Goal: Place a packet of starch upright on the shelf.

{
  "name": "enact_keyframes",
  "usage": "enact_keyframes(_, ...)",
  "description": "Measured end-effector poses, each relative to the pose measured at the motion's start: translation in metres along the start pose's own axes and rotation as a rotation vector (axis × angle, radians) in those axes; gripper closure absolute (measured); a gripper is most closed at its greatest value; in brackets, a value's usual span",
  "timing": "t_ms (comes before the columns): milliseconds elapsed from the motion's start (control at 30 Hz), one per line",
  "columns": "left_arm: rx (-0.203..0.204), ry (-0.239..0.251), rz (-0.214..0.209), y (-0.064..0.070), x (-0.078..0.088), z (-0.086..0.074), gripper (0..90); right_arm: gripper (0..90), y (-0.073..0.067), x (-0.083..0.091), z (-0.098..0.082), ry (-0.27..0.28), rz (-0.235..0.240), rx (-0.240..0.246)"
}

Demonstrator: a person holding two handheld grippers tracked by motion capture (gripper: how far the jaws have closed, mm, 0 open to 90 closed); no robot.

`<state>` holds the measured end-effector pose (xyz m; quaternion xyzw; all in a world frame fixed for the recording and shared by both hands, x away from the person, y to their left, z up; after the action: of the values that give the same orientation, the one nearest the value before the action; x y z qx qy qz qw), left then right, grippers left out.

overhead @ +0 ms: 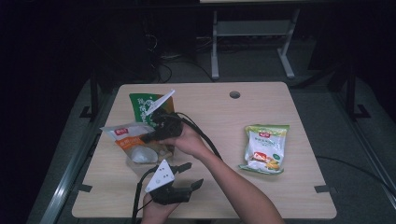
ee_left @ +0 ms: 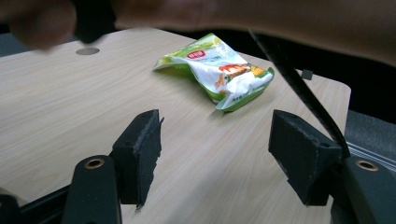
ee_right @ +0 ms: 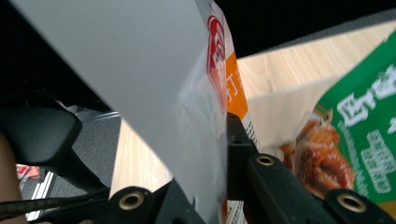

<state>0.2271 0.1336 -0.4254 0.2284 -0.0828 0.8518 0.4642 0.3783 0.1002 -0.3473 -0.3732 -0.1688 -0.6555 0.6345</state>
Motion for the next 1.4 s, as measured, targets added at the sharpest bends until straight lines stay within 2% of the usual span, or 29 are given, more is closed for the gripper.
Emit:
enact_keyframes(100,0.001,0.002,0.000,0.000,0.000,0.000,34.0,89.7,0.005,-0.011,-0.009,-0.006,0.018,-0.013)
enact_keyframes(200,0.001,0.002,0.000,0.000,0.000,0.000,34.0,89.3,0.006,-0.012,-0.010,0.001,0.021,-0.017)
enact_keyframes(233,0.001,0.002,0.000,0.000,0.000,0.000,34.0,87.9,0.006,-0.012,-0.011,-0.001,0.001,-0.015)
enact_keyframes(267,0.001,0.002,0.000,0.000,0.000,0.000,34.0,87.9,0.006,-0.012,-0.011,-0.001,0.001,-0.015)
enact_keyframes(300,-0.001,0.002,-0.001,0.000,0.000,0.000,34.0,80.5,0.007,-0.010,-0.012,-0.018,-0.020,-0.016)
enact_keyframes(367,-0.009,-0.002,-0.002,0.000,0.000,0.000,34.0,79.4,0.006,-0.009,-0.012,-0.038,-0.027,-0.009)
enact_keyframes(533,-0.007,-0.004,-0.004,0.001,-0.002,0.000,34.0,85.9,0.004,-0.007,-0.015,-0.060,-0.041,0.000)
enact_keyframes(567,-0.008,-0.003,-0.005,0.002,-0.002,-0.001,34.0,88.3,0.003,-0.007,-0.018,-0.069,-0.061,0.003)
enact_keyframes(933,-0.018,-0.014,-0.013,0.004,-0.005,-0.002,34.0,88.8,0.010,-0.012,-0.036,-0.094,-0.071,0.000)
enact_keyframes(967,-0.024,-0.017,-0.014,0.004,-0.005,-0.002,34.0,88.1,0.010,-0.011,-0.036,-0.093,-0.067,-0.014)
enact_keyframes(1067,-0.026,-0.019,-0.015,0.005,-0.005,-0.002,34.0,78.1,0.009,-0.005,-0.035,-0.063,-0.047,-0.035)
enact_keyframes(1200,-0.007,-0.020,-0.017,0.005,-0.006,-0.002,33.9,69.3,0.007,0.009,-0.038,-0.038,-0.064,-0.025)
enact_keyframes(1267,-0.018,-0.021,-0.014,0.004,-0.006,-0.002,33.8,66.2,0.007,0.019,-0.043,-0.023,-0.072,-0.029)
enact_keyframes(1367,-0.011,-0.023,-0.018,0.005,-0.007,-0.002,33.7,61.5,0.006,0.037,-0.055,-0.001,-0.075,-0.051)
enact_keyframes(1400,-0.021,-0.026,-0.017,0.004,-0.007,-0.002,33.6,60.3,0.005,0.041,-0.059,0.004,-0.075,-0.066)
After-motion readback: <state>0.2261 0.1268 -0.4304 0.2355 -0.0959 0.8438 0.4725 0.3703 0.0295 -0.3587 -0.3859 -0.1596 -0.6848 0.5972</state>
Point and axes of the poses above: each handheld gripper's, and its own axes: x roughly backward along the jaws, z roughly out of its top, y roughly to its right, the point moved 2 cm from there along -x, roughly forward along the jaws, and after that the axes turned 9 degrees about -y, right-handed, at the moved point
